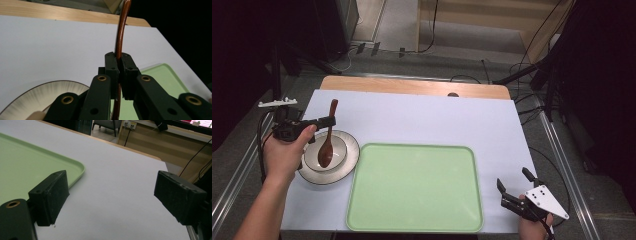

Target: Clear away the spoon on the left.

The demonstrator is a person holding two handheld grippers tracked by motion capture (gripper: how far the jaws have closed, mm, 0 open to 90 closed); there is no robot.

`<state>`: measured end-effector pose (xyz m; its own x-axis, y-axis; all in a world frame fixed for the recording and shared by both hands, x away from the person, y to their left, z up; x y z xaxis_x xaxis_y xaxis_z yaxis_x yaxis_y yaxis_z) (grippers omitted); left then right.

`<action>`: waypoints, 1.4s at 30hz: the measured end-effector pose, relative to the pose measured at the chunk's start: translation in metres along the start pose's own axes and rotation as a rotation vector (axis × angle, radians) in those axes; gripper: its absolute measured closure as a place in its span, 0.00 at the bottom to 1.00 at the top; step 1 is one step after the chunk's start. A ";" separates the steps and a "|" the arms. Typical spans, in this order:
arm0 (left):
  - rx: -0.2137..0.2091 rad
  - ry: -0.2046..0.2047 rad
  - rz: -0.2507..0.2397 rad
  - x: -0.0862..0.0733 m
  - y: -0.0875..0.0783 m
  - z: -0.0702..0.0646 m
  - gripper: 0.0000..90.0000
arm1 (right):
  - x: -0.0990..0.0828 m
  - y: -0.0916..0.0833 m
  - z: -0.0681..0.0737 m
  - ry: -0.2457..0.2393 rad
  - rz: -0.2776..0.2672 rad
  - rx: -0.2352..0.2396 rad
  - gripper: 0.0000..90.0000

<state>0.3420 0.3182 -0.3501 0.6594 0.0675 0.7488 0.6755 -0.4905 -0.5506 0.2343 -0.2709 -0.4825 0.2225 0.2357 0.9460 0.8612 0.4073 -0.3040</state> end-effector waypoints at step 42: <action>-0.167 -0.006 0.086 -0.058 0.014 -0.063 0.96 | 0.000 -0.001 0.000 0.000 -0.007 -0.005 0.15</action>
Point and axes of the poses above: each handheld gripper's, and its own axes: y roughly forward along the jaws, x roughly out of its top, z roughly to its left, the point moved 3 cm from there along y, roughly forward along the jaws, and after that the axes turned 7 degrees about x, right-handed, at the moved point
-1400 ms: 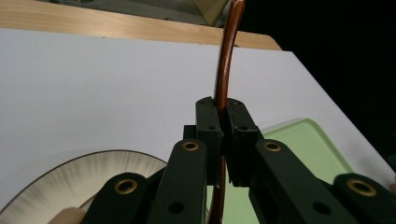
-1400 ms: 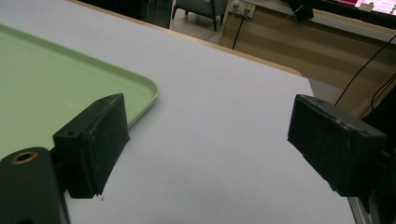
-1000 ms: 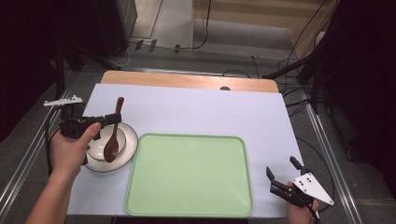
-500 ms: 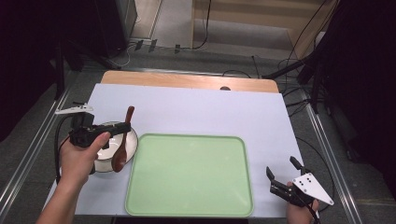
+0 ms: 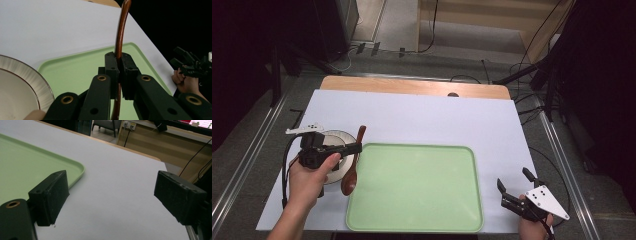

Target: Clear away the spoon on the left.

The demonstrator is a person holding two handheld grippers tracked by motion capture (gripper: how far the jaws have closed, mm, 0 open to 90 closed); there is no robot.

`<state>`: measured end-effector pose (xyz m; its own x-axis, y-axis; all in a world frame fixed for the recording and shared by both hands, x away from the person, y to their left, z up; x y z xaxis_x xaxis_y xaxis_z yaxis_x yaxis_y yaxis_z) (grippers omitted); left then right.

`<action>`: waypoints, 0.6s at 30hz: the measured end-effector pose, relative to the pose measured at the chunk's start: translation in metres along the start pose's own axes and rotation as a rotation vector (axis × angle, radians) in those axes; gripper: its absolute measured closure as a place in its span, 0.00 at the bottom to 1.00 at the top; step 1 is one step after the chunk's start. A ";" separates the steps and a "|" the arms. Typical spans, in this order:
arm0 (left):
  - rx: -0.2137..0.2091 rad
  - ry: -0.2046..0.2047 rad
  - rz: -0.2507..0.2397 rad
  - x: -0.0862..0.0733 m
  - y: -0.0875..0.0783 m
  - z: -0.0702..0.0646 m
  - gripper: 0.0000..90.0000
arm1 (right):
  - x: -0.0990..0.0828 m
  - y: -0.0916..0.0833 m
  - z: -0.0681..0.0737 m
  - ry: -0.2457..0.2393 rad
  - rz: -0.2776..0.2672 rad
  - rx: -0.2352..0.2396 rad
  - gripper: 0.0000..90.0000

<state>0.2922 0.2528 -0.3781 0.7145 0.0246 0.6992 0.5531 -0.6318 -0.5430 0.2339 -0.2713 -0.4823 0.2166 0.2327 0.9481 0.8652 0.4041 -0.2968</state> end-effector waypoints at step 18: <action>-0.032 -0.057 0.004 -0.030 0.019 0.002 0.96 | 0.000 0.000 0.000 0.000 0.002 0.000 0.15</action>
Point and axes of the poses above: each handheld gripper's, and its own axes: y roughly forward along the jaws, x roughly out of its top, z roughly to its left, the point moved 3 cm from there along y, roughly forward along the jaws, and after that the axes turned 7 degrees about x, right-handed, at the moved point
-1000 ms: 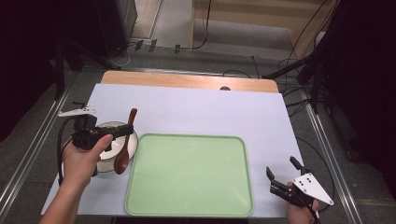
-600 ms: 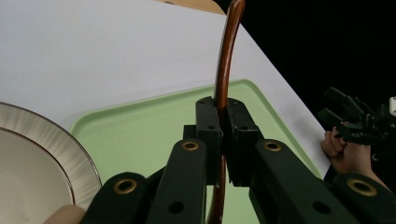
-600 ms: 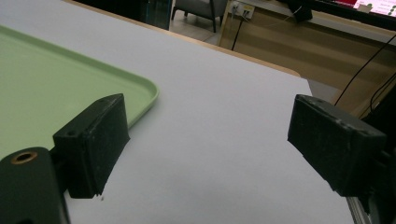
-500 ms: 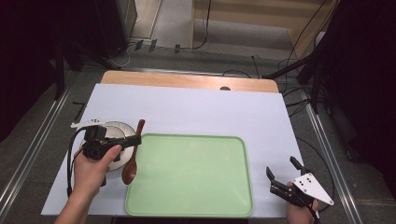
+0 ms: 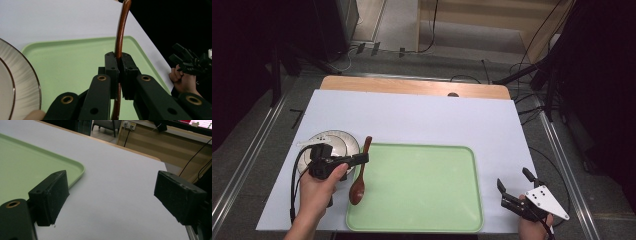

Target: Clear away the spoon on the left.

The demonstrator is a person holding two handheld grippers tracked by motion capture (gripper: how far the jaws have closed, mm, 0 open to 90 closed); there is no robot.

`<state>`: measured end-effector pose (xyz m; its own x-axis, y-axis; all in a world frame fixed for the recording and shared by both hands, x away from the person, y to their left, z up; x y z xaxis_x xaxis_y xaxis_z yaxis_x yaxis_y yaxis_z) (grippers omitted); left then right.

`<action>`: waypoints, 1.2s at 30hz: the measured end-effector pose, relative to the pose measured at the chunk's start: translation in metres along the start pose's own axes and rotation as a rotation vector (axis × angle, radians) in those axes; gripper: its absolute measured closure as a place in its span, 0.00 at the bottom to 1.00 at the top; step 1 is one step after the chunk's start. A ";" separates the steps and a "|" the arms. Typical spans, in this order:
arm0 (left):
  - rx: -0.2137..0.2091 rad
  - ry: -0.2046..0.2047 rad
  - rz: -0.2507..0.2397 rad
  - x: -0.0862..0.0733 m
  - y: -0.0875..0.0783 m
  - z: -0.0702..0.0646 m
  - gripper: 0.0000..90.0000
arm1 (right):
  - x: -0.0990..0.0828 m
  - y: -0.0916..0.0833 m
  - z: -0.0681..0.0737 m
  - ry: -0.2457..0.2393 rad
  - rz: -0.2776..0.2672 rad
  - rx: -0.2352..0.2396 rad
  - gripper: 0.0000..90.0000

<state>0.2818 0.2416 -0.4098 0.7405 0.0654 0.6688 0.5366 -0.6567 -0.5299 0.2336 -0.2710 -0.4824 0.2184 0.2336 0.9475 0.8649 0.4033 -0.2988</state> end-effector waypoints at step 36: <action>-0.048 -0.053 -0.002 -0.025 0.015 0.018 0.84 | 0.000 0.001 0.001 -0.009 0.005 0.000 0.15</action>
Point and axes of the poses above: each handheld gripper's, and its own axes: y roughly forward along the jaws, x roughly out of its top, z roughly to its left, the point moved 3 cm from there along y, roughly forward along the jaws, and after that the axes turned 7 degrees about x, right-handed, at the moved point
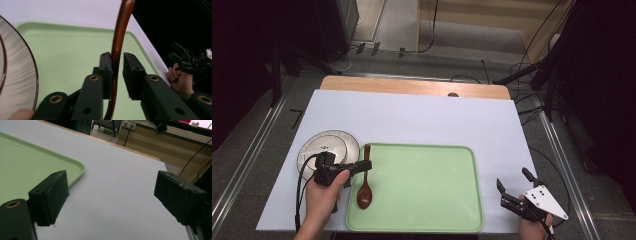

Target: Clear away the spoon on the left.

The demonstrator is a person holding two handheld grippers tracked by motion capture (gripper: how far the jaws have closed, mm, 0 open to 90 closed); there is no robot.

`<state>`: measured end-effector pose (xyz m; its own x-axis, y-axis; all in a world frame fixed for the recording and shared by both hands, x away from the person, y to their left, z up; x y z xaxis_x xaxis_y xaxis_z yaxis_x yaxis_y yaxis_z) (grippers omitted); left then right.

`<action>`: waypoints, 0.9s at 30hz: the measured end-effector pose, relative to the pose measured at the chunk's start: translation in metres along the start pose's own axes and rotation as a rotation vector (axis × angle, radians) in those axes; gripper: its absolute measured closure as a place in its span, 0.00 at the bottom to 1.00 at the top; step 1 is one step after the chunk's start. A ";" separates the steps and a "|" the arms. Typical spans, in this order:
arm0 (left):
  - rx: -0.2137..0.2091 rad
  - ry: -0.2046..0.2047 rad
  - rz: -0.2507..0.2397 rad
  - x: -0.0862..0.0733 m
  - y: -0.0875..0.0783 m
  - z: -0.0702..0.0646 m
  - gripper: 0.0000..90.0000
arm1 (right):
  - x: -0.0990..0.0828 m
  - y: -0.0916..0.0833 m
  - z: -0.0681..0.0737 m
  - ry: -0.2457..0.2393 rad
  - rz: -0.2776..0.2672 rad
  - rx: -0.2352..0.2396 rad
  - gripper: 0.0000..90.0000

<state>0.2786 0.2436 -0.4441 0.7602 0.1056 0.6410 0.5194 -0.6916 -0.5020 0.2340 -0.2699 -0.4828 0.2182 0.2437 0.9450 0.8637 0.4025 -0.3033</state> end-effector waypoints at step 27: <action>0.136 0.095 0.070 -0.016 0.021 0.003 0.71 | 0.000 0.000 0.000 -0.004 -0.005 0.000 0.15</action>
<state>0.2786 0.2290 -0.4668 0.7595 -0.0120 0.6504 0.5191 -0.5914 -0.6170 0.2339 -0.2702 -0.4826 0.2122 0.2452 0.9460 0.8649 0.4034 -0.2986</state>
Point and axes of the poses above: each handheld gripper's, and its own axes: y roughly forward along the jaws, x roughly out of its top, z roughly to its left, the point moved 3 cm from there along y, roughly forward along the jaws, and after that the axes turned 7 degrees about x, right-handed, at the moved point
